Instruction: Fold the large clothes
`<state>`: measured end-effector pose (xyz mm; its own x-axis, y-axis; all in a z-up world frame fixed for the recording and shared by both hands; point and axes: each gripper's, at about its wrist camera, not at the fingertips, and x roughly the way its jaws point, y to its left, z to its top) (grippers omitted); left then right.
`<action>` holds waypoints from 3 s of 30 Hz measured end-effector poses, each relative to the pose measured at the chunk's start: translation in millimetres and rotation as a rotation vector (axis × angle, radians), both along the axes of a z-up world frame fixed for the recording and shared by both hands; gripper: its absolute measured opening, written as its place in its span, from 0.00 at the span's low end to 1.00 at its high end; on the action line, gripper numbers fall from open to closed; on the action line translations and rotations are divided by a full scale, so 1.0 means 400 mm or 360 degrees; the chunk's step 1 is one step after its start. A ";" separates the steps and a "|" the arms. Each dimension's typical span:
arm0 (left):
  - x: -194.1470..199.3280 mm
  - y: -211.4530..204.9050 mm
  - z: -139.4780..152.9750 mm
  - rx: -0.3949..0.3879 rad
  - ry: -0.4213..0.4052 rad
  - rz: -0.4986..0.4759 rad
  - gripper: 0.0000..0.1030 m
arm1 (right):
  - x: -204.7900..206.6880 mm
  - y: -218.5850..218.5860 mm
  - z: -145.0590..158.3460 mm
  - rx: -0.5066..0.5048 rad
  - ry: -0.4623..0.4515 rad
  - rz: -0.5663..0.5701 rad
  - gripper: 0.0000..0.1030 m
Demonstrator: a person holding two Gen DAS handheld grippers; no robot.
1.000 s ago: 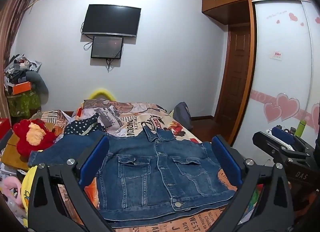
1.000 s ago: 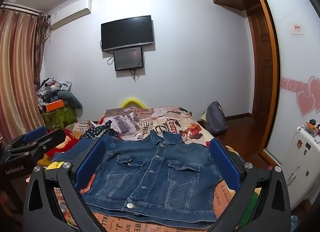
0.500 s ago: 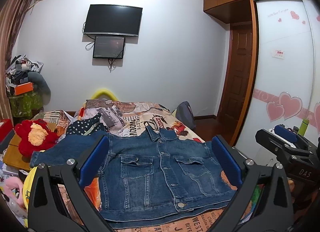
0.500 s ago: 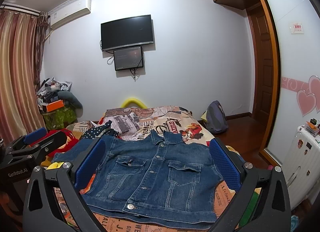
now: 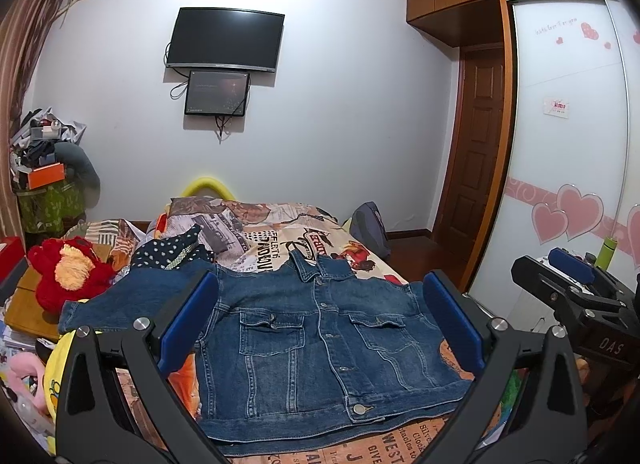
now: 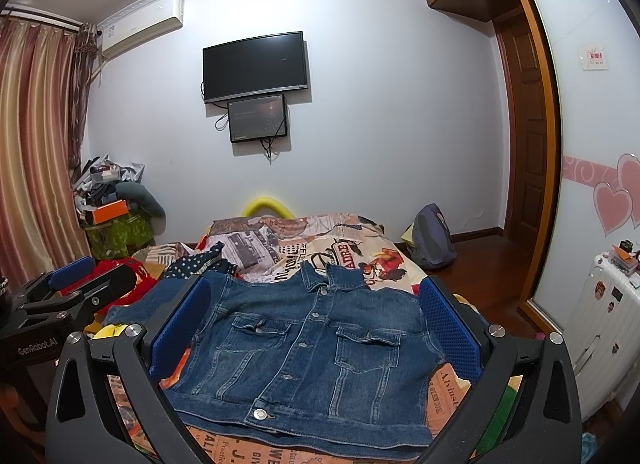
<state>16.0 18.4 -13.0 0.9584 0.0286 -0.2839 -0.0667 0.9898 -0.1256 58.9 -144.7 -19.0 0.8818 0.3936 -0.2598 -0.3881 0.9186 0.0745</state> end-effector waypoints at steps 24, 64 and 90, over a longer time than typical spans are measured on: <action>-0.001 0.016 0.002 -0.0068 0.0022 0.0003 1.00 | -0.003 0.003 0.018 0.0001 -0.0007 -0.0004 1.00; 0.243 0.401 -0.089 -0.0054 0.0200 0.0442 1.00 | 0.283 0.139 -0.073 -0.0213 0.0131 0.0015 1.00; 0.264 0.985 -0.595 -0.1060 0.0780 0.0615 0.89 | 0.564 0.317 -0.284 -0.0414 0.0721 0.0210 1.00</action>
